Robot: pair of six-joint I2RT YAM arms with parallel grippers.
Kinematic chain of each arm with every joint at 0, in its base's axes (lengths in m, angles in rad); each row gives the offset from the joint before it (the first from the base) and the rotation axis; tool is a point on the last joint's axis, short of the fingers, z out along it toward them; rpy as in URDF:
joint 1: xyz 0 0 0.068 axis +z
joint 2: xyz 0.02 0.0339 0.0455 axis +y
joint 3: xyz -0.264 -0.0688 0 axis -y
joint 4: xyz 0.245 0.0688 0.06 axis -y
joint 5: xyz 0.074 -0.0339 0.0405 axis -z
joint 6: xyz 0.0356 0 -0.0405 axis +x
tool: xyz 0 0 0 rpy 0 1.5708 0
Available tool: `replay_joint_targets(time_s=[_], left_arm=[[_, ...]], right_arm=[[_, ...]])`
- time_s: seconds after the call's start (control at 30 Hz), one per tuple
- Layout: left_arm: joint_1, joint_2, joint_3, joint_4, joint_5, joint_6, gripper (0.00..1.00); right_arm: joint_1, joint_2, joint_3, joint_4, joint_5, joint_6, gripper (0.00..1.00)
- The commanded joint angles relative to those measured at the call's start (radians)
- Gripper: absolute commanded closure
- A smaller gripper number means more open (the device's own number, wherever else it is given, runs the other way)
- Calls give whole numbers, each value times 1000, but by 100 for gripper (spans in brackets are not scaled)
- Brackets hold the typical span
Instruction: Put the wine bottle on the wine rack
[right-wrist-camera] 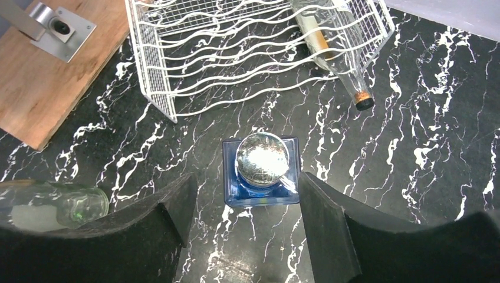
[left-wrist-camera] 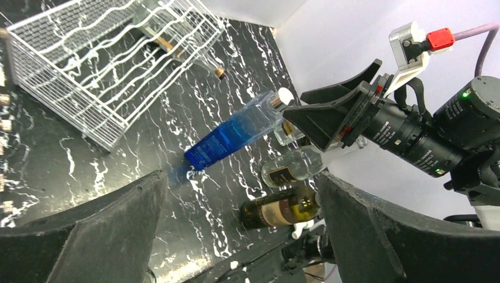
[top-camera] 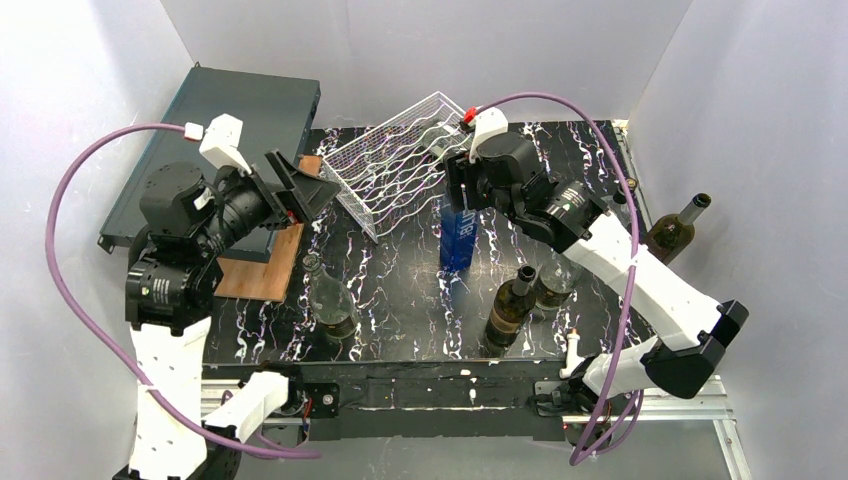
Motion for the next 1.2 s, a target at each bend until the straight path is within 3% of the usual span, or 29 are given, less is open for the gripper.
replay_joint_targets(time_s=[0.0, 0.3, 0.53, 0.9, 1.03, 1.17], left_arm=[[7, 7, -30, 22, 72, -40, 1], [7, 4, -50, 39, 98, -60, 1], [6, -1, -53, 39, 100, -57, 1], [7, 1, -72, 46, 98, -59, 1], [7, 7, -75, 51, 104, -62, 1], [7, 10, -72, 53, 103, -60, 1]], right_arm=[[4, -1, -19, 89, 53, 3, 28], [4, 17, -48, 136, 105, 29, 31], [5, 29, -91, 174, 120, 28, 42], [5, 9, -169, 258, 139, 18, 52], [4, 11, -193, 285, 144, 11, 62], [5, 14, -195, 296, 140, 12, 79]])
